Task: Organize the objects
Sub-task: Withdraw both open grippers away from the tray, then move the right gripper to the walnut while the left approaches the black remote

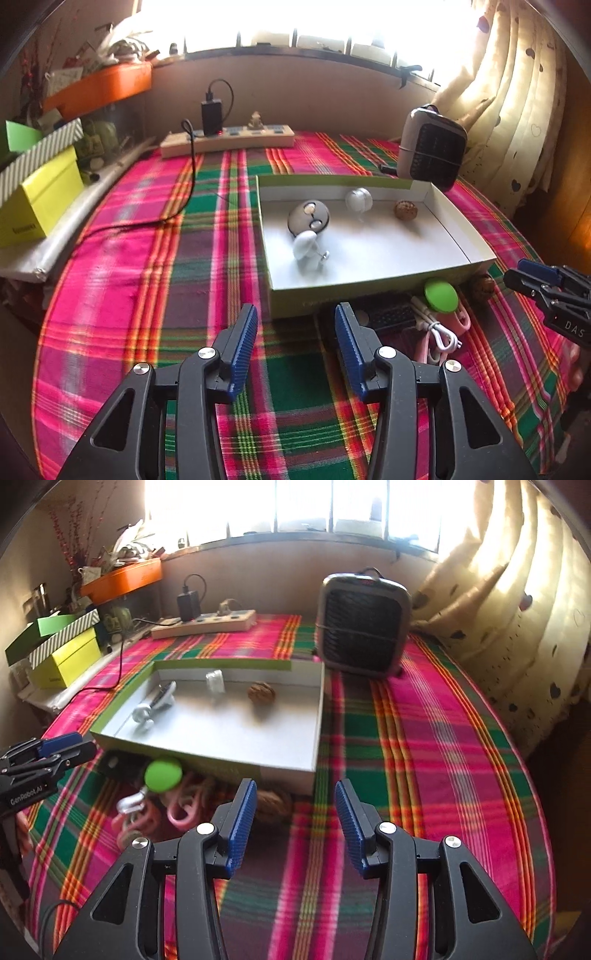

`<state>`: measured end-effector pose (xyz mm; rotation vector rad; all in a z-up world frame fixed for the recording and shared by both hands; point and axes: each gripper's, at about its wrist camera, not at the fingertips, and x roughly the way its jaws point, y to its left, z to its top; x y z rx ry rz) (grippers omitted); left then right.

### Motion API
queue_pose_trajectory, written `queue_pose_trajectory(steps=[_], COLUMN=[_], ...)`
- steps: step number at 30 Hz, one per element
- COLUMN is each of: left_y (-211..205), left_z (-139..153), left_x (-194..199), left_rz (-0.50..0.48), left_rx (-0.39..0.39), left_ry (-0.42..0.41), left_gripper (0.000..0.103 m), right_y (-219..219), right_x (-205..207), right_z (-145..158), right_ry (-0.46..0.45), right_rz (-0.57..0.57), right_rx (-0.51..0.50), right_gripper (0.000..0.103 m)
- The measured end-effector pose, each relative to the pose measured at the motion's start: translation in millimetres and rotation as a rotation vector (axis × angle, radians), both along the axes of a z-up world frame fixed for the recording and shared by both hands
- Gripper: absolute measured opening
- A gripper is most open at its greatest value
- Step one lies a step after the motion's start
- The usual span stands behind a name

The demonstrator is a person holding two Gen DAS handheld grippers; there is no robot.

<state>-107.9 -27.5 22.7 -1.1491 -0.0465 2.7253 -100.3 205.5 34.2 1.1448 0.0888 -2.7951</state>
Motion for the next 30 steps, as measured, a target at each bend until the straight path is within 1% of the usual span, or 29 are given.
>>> queue_pose_trajectory(steps=[5,8,10,14,19,23,26,30], left_y=[6.3,10.2,11.9,16.9,13.1,9.3,5.6,7.2], left_z=[-6.9,-8.1,-7.5,-8.0,-6.7,-6.7,-8.1,-8.3], left_x=[-2.1,-3.9,-4.9,-2.9,-4.2,-7.0,-11.1,-10.9], left_rz=[-0.061,-0.070,-0.075,-0.101,-0.083,-0.070,-0.064,-0.078], left_rx=[0.046,0.043,0.040,0.041,0.041,0.058,0.097,0.100], left_ry=[-0.031,-0.035,-0.044,-0.047,-0.045,-0.046,-0.063,-0.064], left_gripper=[0.043,0.044,0.044,0.045,0.045,0.045,0.045,0.045], right_y=[2.4,0.6,-0.7,-4.1,-9.4,-12.4,-14.2,-11.8], right_x=[3.4,3.5,2.2,0.5,-6.0,-12.4,-16.9,-21.1], right_z=[-9.9,-14.2,-16.4,-19.0,-25.7,-28.3,-29.5,-30.6], right_ry=[-0.032,-0.041,-0.049,-0.056,-0.082,-0.094,-0.098,-0.102], right_rz=[0.003,0.014,0.020,0.040,0.058,0.064,0.056,0.039], right_rx=[-0.012,-0.019,-0.020,-0.020,-0.021,-0.031,-0.019,-0.023], right_gripper=[0.046,0.047,0.050,0.051,0.051,0.051,0.051,0.051])
